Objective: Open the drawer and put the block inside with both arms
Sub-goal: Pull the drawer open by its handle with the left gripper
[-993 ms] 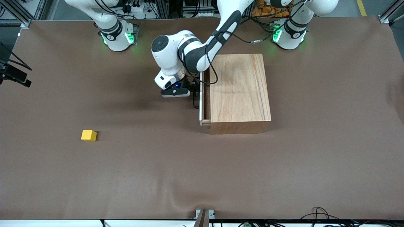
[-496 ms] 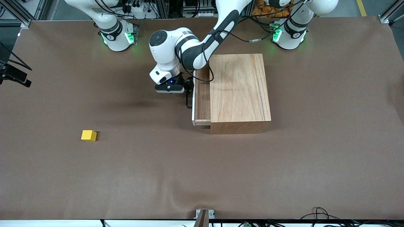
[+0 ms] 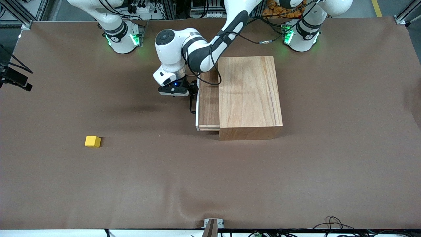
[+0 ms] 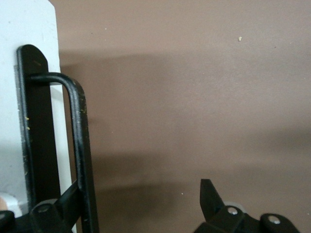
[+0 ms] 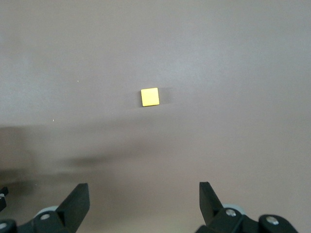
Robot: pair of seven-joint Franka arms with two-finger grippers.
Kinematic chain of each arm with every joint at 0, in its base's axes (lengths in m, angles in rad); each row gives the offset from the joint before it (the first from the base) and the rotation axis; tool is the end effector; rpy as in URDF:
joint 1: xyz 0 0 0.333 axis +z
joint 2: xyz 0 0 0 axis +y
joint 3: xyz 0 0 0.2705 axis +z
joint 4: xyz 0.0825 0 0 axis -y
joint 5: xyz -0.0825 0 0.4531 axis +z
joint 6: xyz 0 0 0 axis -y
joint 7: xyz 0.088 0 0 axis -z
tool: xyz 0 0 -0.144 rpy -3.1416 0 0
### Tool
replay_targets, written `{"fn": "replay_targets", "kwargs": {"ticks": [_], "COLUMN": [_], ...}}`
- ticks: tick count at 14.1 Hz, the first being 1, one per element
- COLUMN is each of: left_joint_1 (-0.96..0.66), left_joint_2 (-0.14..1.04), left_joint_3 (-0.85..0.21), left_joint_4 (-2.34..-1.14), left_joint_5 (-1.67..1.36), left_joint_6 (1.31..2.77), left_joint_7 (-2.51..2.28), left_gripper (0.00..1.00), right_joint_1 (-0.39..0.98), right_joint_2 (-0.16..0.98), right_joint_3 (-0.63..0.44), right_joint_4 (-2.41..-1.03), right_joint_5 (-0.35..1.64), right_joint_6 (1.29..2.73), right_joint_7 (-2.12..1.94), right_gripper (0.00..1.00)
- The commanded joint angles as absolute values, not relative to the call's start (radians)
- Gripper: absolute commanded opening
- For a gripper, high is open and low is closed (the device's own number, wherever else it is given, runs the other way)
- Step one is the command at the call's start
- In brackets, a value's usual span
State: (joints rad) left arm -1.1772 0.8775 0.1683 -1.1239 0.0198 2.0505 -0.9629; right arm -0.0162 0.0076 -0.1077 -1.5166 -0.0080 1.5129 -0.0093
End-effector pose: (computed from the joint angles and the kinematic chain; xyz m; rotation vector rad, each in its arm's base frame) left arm 0.4033 -0.6945 0.1958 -3.0967 0.1836 -0.2396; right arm 0.6148 -0.0776 0.5614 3.1283 -0.1801 -0.0185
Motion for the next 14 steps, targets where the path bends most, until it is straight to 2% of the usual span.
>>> {"fn": "replay_targets", "kwargs": {"ticks": [1, 3, 14], "left_joint_1": [-1.178, -1.178, -1.180], "left_joint_2": [0.923, 0.930, 0.922], "left_joint_3": [0.160, 0.160, 0.129], "left_joint_4": [-1.075, -1.075, -1.052], "left_joint_5": [0.022, -0.017, -0.052], "left_joint_6": [2.118, 2.164, 2.203], "left_joint_7": [-0.976, -0.979, -0.979], "left_gripper": [1.00, 1.00, 1.00], "right_joint_1": [-0.040, -0.040, -0.038], "right_joint_2": [0.011, 0.011, 0.011], "right_joint_3": [-0.098, -0.098, -0.098], "right_joint_4": [-1.511, -1.511, -1.511], "right_joint_5": [-0.002, -0.002, -0.002], "right_joint_6": [1.506, 1.506, 1.506], "right_joint_7": [-0.009, -0.009, -0.008], "right_gripper": [1.00, 1.00, 1.00]}}
